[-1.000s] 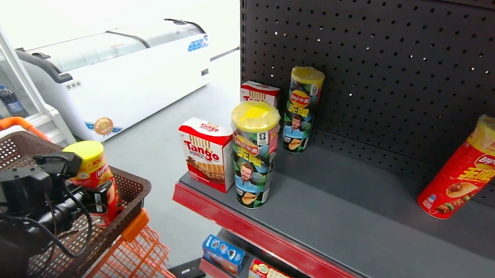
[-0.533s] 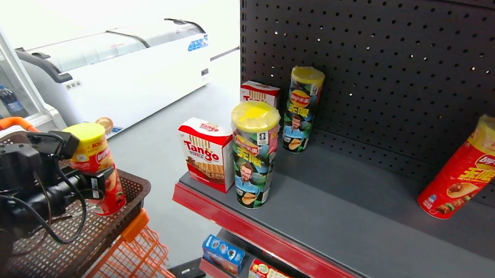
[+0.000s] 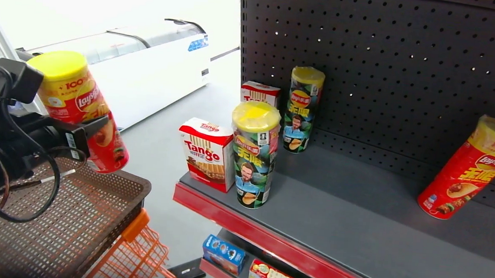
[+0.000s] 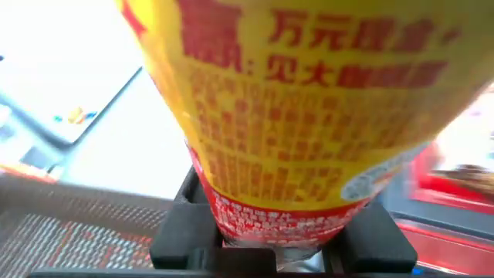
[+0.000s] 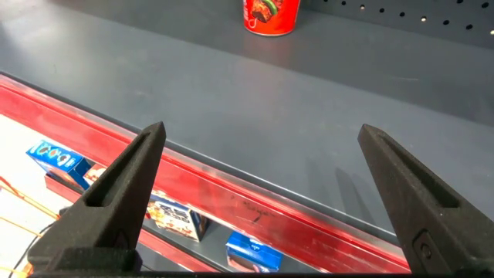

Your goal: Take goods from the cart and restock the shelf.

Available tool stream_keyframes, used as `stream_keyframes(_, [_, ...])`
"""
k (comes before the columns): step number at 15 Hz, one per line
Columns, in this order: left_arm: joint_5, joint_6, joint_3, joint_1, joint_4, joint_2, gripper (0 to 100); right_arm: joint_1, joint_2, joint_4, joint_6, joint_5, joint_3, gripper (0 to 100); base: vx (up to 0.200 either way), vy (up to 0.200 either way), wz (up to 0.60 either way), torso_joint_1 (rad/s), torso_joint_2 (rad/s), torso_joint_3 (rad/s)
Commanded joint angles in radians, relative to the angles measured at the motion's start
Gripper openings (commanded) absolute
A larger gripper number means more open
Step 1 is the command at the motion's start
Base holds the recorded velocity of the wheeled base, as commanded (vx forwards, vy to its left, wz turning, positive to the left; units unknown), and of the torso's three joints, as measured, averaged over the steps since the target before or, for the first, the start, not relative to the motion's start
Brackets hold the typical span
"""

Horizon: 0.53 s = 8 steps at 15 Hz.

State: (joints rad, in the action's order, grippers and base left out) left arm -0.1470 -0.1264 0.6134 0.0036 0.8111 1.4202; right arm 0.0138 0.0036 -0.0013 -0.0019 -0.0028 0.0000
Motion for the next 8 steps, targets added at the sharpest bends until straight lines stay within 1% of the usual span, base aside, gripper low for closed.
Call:
stream_keyframes(1, [-0.005, 0.005, -0.043, -0.154, -0.007, -0.072, 0, 0.000, 0.001, 0.000, 0.000, 0.000, 0.000, 100, 0.000, 0.000, 0.00, 0.000, 0.00, 0.000])
stream_keyframes(4, [-0.009, 0.011, -0.067, -0.246, -0.007, -0.075, 0, 0.000, 0.001, 0.000, 0.000, 0.000, 0.000, 100, 0.000, 0.000, 0.00, 0.000, 0.00, 0.000])
stream_keyframes(5, [-0.019, 0.034, -0.083, -0.271, -0.006, -0.081, 0, 0.000, 0.001, 0.000, -0.001, 0.000, 0.000, 100, 0.000, 0.000, 0.00, 0.000, 0.00, 0.000])
stream_keyframes(6, [-0.057, 0.053, -0.087, -0.283, -0.012, -0.101, 0, 0.000, 0.001, 0.000, -0.001, 0.000, 0.000, 100, 0.000, 0.000, 0.00, 0.000, 0.00, 0.000])
stream_keyframes(8, [-0.066, 0.050, -0.092, -0.286, -0.012, -0.109, 0, 0.000, 0.001, 0.000, 0.000, 0.000, 0.000, 100, 0.000, 0.000, 0.00, 0.000, 0.00, 0.000])
